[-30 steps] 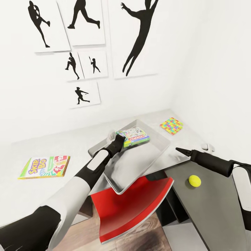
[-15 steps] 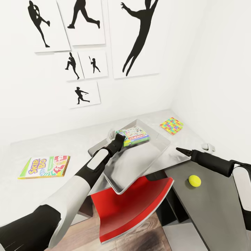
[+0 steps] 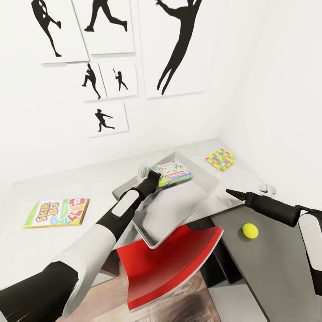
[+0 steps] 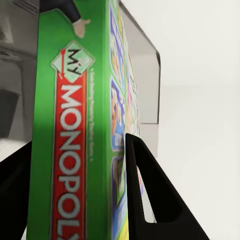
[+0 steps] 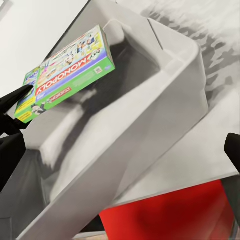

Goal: Put all the toys in the child's room - the three board games (two on the bed and one on the table), the two jigsaw puzzles on the table, and the tennis ball on the table - inside the toy box on the table in the child's room.

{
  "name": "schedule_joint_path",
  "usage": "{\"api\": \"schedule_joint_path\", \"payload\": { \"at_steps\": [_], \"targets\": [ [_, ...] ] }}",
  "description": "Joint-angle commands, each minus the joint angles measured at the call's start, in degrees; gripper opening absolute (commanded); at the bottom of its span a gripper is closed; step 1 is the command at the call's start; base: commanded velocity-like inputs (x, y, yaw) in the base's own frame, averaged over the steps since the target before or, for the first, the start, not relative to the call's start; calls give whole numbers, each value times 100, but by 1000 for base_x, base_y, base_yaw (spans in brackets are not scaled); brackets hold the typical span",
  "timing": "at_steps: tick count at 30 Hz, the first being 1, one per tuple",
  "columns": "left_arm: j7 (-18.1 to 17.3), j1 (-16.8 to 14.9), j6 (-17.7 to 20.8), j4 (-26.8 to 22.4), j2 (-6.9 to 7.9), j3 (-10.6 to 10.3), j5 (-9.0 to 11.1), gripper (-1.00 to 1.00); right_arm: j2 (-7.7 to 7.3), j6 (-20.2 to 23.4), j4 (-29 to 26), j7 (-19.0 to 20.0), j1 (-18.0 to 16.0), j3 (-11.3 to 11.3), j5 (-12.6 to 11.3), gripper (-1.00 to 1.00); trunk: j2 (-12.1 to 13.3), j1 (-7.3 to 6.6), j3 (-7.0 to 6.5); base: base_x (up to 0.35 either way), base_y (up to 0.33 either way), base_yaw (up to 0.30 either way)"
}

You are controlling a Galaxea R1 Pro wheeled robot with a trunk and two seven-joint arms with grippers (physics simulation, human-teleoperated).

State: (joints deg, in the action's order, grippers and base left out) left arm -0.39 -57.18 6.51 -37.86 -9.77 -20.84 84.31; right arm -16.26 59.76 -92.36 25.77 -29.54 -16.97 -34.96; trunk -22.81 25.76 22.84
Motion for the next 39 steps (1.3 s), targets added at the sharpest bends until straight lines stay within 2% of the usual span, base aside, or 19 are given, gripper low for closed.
{"api": "schedule_joint_path", "payload": {
  "at_steps": [1, 14, 28, 34, 39],
  "targets": [
    [-5, -7, 8, 0, 1, -8, 51, -100, 0, 24, -1, 60, -6, -8, 51, 100, -11, 3, 18, 0, 0, 0],
    [4, -12, 15, -2, -3, -8, 59, -100, 0, 24, -1, 60, -4, -8, 51, 100, -11, 3, 125, 0, 0, 0],
    [6, -12, 31, -2, -7, -16, 59, -100, 0, 24, -1, 60, -5, -8, 51, 100, -11, 3, 143, 0, 0, 0],
    [11, -12, 28, -2, -8, -169, 71, -100, 0, 24, -1, 60, -7, -8, 51, 100, -11, 3, 151, 0, 0, 0],
    [12, -12, 26, -2, -8, -219, 80, -100, 0, 24, -1, 60, -7, -8, 50, 100, -11, 3, 186, 0, 0, 0]
  ]
}}
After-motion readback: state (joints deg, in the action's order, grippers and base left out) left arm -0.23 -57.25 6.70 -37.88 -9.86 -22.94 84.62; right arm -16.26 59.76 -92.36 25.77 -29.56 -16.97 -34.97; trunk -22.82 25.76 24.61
